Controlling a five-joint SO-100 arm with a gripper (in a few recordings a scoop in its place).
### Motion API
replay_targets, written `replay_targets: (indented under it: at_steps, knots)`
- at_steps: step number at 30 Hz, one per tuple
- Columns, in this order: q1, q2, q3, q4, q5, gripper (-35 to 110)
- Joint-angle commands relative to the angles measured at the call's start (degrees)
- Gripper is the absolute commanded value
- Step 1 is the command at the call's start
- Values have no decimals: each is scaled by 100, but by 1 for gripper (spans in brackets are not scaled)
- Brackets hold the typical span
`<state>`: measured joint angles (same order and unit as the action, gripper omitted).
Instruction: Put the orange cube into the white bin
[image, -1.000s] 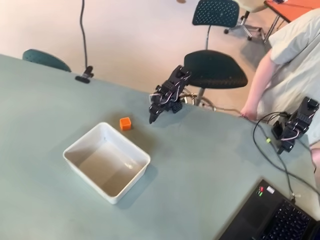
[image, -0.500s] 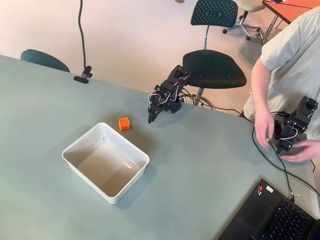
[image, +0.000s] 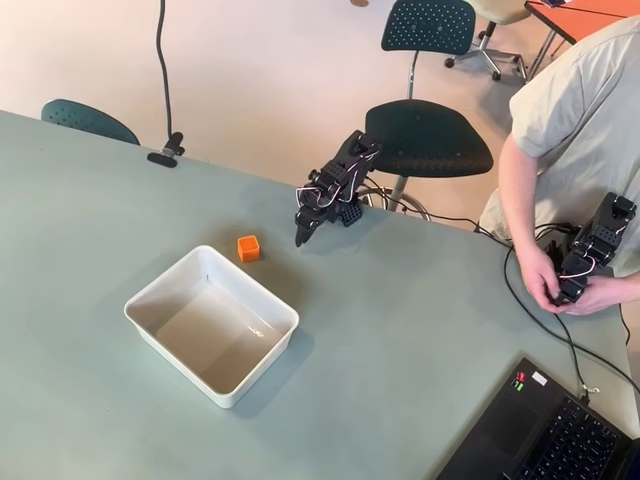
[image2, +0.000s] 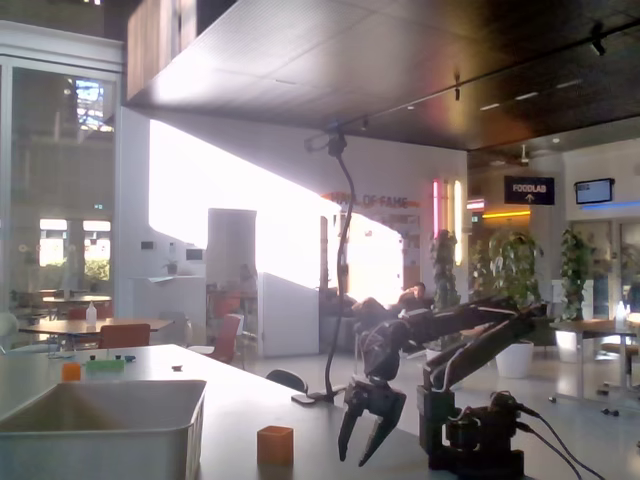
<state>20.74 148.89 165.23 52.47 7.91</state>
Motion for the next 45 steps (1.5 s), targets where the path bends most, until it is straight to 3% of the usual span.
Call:
replay_targets:
  at_steps: [1,7,17,24,34,38,45]
  knots:
    - [18,105,-255,-70,-44,14]
    - [229,202,-1512,-527,-26,13]
    - [2109,-571,-3182,-448,158,14]
    - [2065,-2461,-4254,-158,1450,14]
    - [1854,-4412,-6478,1178,1485,15]
    - [1749,-4975,-7075,1626,1477,24]
    - [1582,-5247,-7260,1916,1485,53]
